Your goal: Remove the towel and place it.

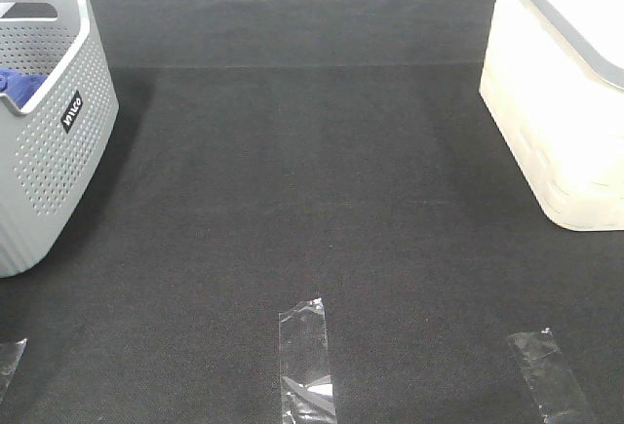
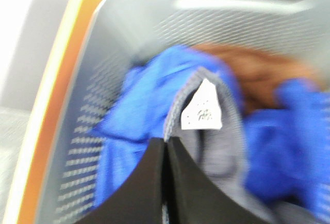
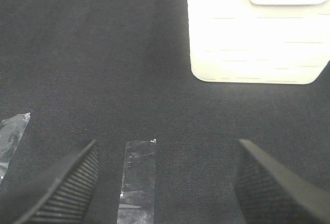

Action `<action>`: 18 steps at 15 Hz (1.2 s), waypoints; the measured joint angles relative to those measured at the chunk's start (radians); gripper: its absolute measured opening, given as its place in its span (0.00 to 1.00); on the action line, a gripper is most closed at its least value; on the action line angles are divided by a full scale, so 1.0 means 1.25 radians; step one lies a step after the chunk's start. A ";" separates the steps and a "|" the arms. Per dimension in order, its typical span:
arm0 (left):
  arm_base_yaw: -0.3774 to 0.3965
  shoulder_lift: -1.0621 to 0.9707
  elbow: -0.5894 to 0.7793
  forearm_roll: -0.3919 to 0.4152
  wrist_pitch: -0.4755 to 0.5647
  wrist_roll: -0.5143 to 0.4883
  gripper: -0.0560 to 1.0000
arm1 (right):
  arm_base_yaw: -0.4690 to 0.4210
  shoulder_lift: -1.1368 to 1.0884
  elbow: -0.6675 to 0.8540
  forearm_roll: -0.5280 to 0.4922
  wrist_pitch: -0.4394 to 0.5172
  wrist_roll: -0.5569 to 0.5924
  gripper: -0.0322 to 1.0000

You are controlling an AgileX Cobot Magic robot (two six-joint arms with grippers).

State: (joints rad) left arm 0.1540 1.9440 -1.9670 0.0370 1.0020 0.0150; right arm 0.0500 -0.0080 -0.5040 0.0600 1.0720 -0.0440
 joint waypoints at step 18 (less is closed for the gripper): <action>-0.418 -0.258 0.000 -0.522 -0.130 0.430 0.05 | 0.000 0.187 -0.016 0.108 -0.131 -0.082 0.70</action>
State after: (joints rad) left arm -0.3690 1.6220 -1.9670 -0.6150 0.8400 0.5530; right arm 0.0500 0.2260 -0.5240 0.1950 0.9080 -0.1470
